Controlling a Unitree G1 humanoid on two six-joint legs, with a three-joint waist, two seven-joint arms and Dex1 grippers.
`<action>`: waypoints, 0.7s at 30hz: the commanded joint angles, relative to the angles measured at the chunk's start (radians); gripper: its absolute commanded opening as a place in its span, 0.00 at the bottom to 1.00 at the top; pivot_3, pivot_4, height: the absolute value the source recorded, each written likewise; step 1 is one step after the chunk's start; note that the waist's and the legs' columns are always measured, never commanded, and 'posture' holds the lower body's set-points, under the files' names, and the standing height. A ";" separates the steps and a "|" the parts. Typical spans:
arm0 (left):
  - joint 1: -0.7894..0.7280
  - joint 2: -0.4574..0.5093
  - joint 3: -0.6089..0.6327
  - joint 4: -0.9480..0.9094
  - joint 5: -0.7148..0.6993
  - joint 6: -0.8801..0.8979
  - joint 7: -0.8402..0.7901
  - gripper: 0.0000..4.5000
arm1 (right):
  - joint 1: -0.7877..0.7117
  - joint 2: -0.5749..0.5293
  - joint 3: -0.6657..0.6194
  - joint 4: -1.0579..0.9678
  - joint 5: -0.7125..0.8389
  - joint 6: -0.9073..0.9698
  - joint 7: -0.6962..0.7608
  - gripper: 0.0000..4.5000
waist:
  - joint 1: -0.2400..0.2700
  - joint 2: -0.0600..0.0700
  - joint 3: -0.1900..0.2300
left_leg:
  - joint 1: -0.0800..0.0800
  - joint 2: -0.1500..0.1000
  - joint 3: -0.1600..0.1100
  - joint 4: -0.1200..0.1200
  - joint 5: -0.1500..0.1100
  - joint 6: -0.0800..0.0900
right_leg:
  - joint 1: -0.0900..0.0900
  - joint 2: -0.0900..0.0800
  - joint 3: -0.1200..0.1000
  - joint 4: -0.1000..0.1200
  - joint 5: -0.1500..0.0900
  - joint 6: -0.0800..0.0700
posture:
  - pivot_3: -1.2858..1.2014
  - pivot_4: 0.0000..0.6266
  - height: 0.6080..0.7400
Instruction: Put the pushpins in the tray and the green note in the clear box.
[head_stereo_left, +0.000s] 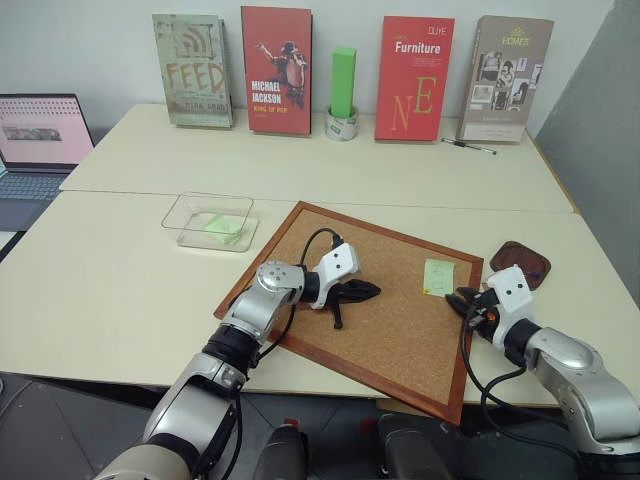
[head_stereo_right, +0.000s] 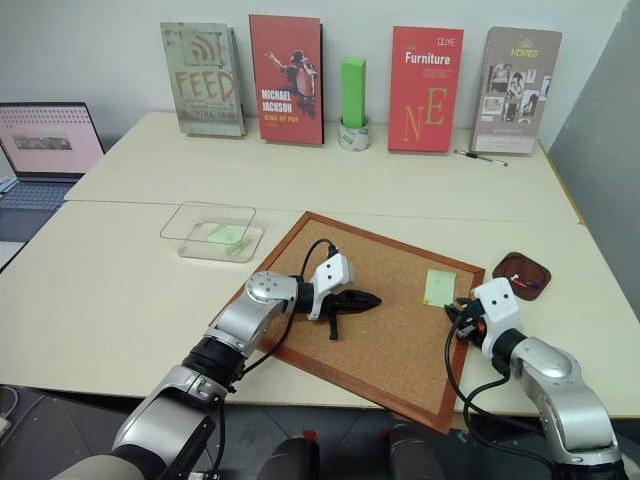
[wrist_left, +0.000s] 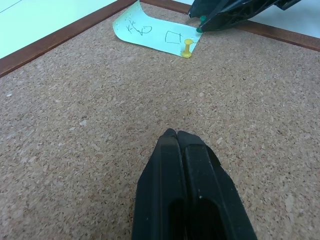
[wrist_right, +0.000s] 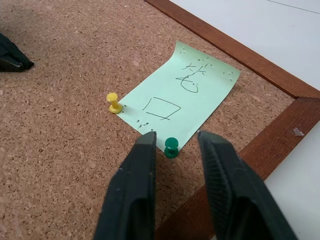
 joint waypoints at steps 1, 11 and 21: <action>0.023 0.017 -0.023 0.037 0.053 0.024 0.011 0.00 | -0.014 0.004 -0.006 -0.007 -0.008 -0.021 -0.008 0.09 | 0.000 0.000 0.000 | 0.000 0.000 0.000 0.000 0.000 0.000 | 0.000 0.000 0.000 0.000 0.000 0.000 | 0.52 0.24 1.00; 0.027 0.015 -0.027 0.034 0.058 0.028 0.014 0.00 | -0.006 0.009 -0.050 -0.089 0.046 -0.013 0.005 0.01 | 0.000 0.000 0.000 | 0.000 0.000 0.000 0.000 0.000 0.000 | 0.000 0.000 0.000 0.000 0.000 0.000 | 0.52 0.24 1.00; 0.031 0.016 -0.034 0.034 0.066 0.028 0.017 0.00 | -0.023 0.012 -0.100 -0.193 0.096 0.028 -0.020 0.01 | 0.000 0.000 0.000 | -0.002 0.000 0.000 0.000 0.000 0.000 | -0.001 0.000 0.000 0.000 0.000 0.000 | 0.52 0.24 1.00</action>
